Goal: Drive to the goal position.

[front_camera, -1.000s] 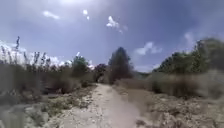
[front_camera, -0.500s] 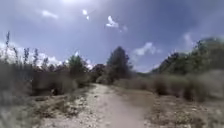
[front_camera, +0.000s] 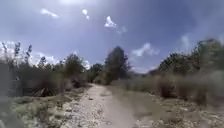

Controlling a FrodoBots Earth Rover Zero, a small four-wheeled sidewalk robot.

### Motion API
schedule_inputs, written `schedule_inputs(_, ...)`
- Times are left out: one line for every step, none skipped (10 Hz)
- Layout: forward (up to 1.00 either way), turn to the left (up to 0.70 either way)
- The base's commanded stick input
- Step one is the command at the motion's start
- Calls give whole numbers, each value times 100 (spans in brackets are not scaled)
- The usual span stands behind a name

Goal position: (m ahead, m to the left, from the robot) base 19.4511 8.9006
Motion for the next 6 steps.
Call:
schedule_inputs(85,38)
schedule_inputs(85,34)
schedule_inputs(85,12)
schedule_inputs(85,4)
schedule_inputs(85,4)
schedule_inputs(85,4)
